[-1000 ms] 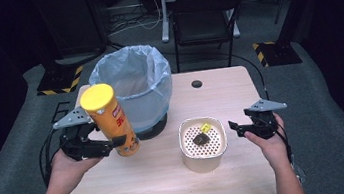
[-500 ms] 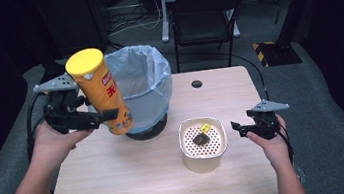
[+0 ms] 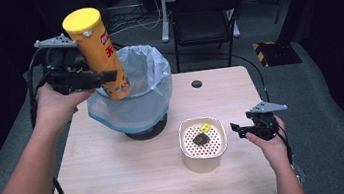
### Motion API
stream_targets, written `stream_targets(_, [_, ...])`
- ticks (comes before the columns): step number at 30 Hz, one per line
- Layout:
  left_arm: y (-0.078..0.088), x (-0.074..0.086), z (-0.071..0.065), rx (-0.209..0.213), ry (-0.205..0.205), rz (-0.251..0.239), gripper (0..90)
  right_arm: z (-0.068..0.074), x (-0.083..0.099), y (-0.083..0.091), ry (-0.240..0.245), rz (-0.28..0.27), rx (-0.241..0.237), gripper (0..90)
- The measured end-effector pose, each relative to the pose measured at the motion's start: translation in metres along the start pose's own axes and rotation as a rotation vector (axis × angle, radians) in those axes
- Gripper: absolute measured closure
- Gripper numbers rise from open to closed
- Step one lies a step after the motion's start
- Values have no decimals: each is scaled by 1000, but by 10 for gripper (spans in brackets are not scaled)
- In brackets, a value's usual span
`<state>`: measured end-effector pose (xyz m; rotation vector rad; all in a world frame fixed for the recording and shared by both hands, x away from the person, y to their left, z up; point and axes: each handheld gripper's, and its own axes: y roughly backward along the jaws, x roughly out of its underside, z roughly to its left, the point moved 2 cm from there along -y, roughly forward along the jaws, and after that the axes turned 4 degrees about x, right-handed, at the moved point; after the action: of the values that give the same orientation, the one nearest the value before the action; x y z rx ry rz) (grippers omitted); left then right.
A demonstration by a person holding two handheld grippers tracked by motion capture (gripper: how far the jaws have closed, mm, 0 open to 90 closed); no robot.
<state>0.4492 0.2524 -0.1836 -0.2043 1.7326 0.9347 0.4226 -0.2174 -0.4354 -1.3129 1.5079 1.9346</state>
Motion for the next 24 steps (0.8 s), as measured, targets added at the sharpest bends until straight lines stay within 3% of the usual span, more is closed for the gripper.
stream_targets(4, [-17, -2, 18, -58, 12, 9, 240, 2, 0, -2, 8, 6, -1, 223])
stream_targets(8, [-32, 1, 27, -75, 43, -27, 241, 1, 0, -1, 4, 0, 0, 223])
stream_targets(12, [-46, 7, 35, -96, 51, -32, 240, 1, 0, -1, 3, -3, 2, 223])
stream_targets(14, [-61, 13, 42, -104, 80, -29, 240, 2, 0, -2, 3, -4, -1, 223])
stream_targets(18, [-75, 16, 44, -118, 87, -9, 240, 2, 0, -3, 11, -1, -3, 223])
stream_targets(24, [-95, 20, 48, -97, 95, 66, 238, 0, 2, -5, 6, 4, -3, 223])
